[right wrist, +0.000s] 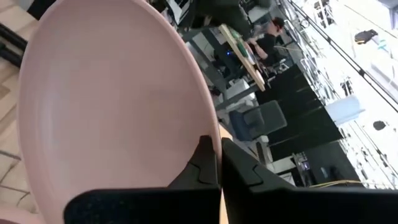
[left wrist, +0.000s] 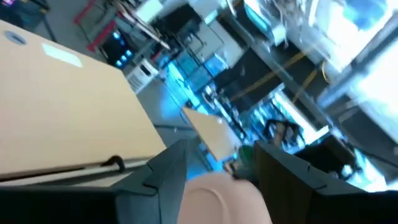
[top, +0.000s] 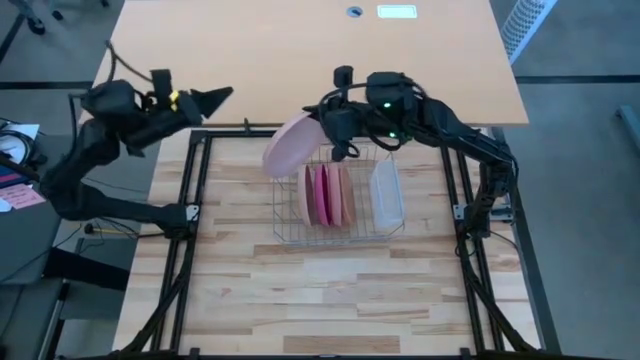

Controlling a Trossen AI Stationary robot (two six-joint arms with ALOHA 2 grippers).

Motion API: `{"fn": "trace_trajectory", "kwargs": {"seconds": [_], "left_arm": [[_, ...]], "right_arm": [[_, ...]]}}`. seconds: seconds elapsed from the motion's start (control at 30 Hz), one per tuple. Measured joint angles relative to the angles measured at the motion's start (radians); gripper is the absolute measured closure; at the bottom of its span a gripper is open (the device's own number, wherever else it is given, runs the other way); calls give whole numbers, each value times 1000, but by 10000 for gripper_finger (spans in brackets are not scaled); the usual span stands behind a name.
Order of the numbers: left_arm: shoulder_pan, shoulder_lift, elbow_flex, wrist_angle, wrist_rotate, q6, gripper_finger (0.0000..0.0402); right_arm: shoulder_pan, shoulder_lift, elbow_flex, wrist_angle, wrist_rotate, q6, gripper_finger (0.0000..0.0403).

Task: Sort dishes
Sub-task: Put the beige plate in the dish rack

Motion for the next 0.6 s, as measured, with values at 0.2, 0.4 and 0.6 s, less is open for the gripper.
{"fn": "trace_trajectory", "kwargs": {"seconds": [0.2, 0.4, 0.6], "left_arm": [[-63, 123, 135, -154, 4, 123, 185], [-122, 268, 248, -216, 100, 168, 178], [-198, 396, 429, -430, -81, 320, 178]], "right_arm": [[-13, 49, -2, -20, 0, 14, 402], [-14, 74, 1, -22, -1, 64, 402], [-21, 83, -3, -38, 0, 67, 401]]}}
